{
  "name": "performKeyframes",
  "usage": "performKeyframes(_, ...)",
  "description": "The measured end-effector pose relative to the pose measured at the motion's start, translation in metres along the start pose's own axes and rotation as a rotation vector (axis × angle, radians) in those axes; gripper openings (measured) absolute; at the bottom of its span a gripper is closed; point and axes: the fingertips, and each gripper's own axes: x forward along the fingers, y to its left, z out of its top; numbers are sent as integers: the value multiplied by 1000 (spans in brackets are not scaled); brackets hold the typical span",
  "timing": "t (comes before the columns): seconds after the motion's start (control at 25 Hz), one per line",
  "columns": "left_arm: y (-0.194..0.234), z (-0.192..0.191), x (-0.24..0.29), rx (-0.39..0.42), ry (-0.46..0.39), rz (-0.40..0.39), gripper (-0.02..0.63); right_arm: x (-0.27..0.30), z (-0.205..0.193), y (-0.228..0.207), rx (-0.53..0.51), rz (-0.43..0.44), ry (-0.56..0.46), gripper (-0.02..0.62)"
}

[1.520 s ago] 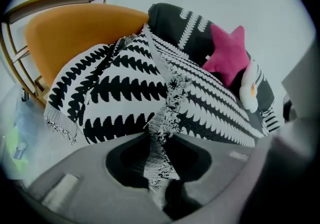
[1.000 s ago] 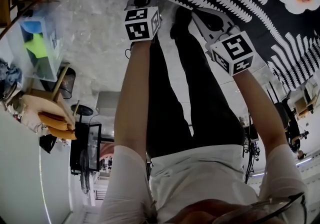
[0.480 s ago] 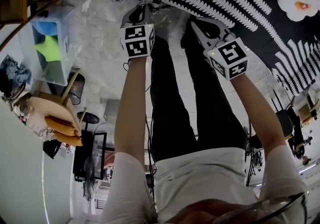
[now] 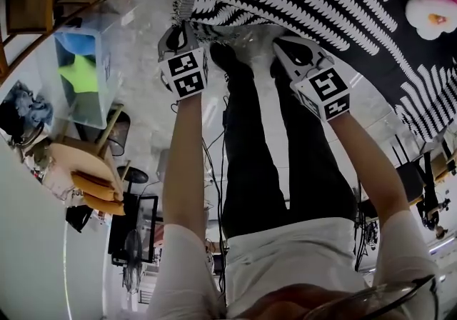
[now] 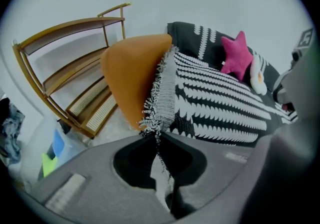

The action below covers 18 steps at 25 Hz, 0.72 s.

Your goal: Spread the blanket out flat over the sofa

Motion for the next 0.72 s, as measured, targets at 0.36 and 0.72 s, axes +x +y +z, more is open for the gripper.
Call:
performKeyframes(0.36, -76, 52, 6, 80, 3, 49, 28, -76, -12, -76, 6, -13, -36, -3)
performKeyframes(0.72, -50, 45, 34, 120, 79, 54, 28, -61, -22, -69, 23, -28, -28, -3)
